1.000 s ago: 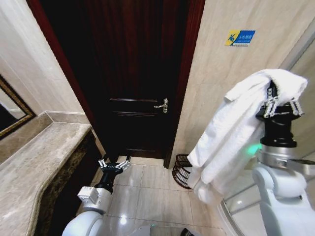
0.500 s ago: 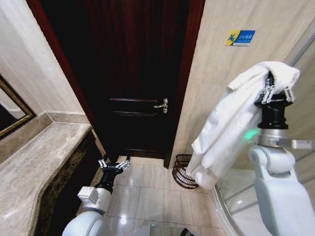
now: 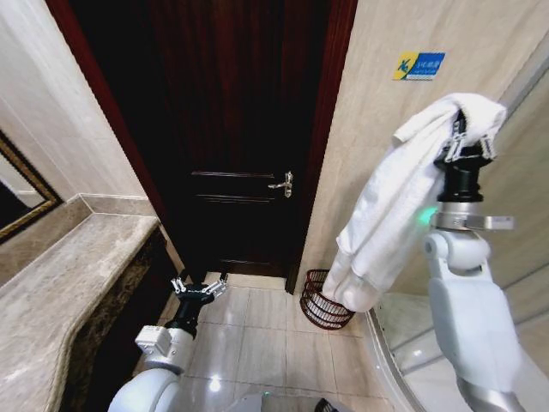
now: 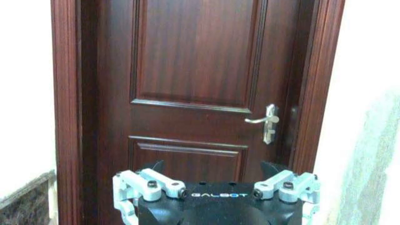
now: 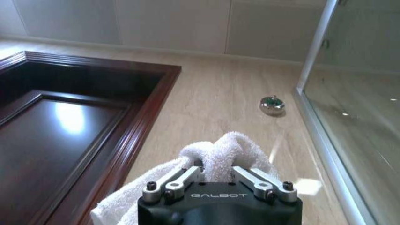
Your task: Discard the used towel into the hamper.
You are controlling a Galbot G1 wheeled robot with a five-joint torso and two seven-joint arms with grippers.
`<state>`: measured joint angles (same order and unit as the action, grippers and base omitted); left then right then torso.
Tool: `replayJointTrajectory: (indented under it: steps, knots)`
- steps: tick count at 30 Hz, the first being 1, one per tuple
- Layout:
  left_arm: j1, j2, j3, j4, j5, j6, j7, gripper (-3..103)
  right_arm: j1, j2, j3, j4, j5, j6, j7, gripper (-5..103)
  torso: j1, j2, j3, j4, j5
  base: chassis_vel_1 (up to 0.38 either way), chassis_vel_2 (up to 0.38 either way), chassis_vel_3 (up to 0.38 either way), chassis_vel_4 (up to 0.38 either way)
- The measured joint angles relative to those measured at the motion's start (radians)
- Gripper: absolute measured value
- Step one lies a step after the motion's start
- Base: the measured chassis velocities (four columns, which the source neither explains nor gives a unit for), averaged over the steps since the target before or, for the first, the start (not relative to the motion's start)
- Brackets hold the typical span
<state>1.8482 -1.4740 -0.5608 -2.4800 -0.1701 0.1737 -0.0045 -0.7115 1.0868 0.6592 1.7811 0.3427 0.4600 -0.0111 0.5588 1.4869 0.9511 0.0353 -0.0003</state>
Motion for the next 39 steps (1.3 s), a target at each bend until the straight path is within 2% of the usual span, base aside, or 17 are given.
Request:
replayJointTrajectory:
  steps: [13, 30, 39]
  knots:
    - [0.0, 0.0, 0.0, 0.0, 0.0, 0.0, 0.0, 100, 0.073, 0.033, -0.012, -0.155, -0.023, 0.065, -0.032, 8, 0.0, 0.0, 0.0, -0.0002, 0.0004, 0.0, 0.0, 0.0, 0.0]
    - [0.0, 0.0, 0.0, 0.0, 0.0, 0.0, 0.0, 100, 0.076, 0.063, -0.015, -0.221, -0.044, 0.101, -0.051, 8, 0.0, 0.0, 0.0, -0.0002, 0.0002, 0.0, 0.0, 0.0, 0.0]
    - [0.0, 0.0, 0.0, 0.0, 0.0, 0.0, 0.0, 100, 0.065, 0.078, -0.016, -0.286, -0.036, 0.146, -0.089, 8, 0.0, 0.0, 0.0, -0.0002, 0.0003, 0.0, 0.0, 0.0, 0.0]
